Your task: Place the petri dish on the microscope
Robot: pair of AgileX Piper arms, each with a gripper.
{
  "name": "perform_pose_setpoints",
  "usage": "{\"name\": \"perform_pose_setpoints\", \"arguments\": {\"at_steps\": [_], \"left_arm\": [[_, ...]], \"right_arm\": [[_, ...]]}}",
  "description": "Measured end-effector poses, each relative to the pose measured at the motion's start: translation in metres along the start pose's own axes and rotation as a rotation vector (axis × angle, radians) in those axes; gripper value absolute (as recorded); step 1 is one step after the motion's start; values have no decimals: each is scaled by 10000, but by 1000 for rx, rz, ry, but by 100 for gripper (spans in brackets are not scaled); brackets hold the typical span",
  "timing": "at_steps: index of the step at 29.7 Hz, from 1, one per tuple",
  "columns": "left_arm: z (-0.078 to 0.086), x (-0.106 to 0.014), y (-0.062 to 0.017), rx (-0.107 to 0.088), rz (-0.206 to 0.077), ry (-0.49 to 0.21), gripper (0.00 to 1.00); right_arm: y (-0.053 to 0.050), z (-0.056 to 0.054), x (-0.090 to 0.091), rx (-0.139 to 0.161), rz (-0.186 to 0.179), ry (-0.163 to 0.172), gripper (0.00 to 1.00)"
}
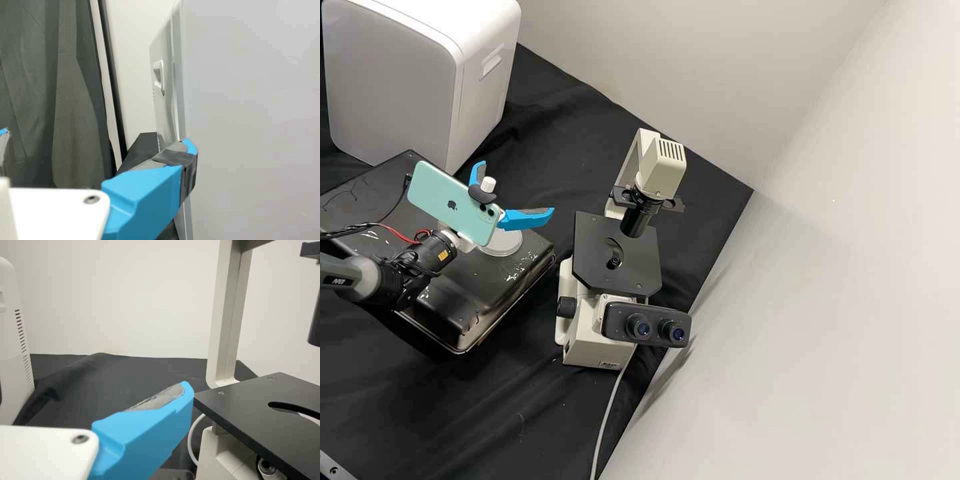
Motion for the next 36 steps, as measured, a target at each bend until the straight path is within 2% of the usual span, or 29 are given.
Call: {"name": "perform_pose_setpoints", "arguments": {"at_steps": [10,13,17,20,22,24,26,27,29,32,36], "left_arm": [[0,0,0,0,0,0,100],[-9,-45,-49,1,-14,2,100],[-28,-209,-183,2,-68,9,100],[9,-347,-231,3,-93,-5,100],[61,-430,-232,0,-87,-21,100],[117,-504,-234,7,-73,-28,100],[196,-594,-252,26,-55,-38,100],[233,-625,-263,27,-48,-40,100],[289,-686,-300,35,-50,-42,100],[426,-778,-365,43,-69,-71,100],[665,-901,-425,68,-83,-160,100]], "right_arm": [[0,0,0,0,0,0,100],[0,0,0,0,0,0,100],[0,0,0,0,0,0,100],[0,0,0,0,0,0,100],[0,0,0,0,0,0,100],[0,0,0,0,0,0,100],[0,0,0,0,0,0,100],[0,0,0,0,0,0,100],[0,0,0,0,0,0,100],[0,0,0,0,0,0,100],[0,0,0,0,0,0,100]]}}
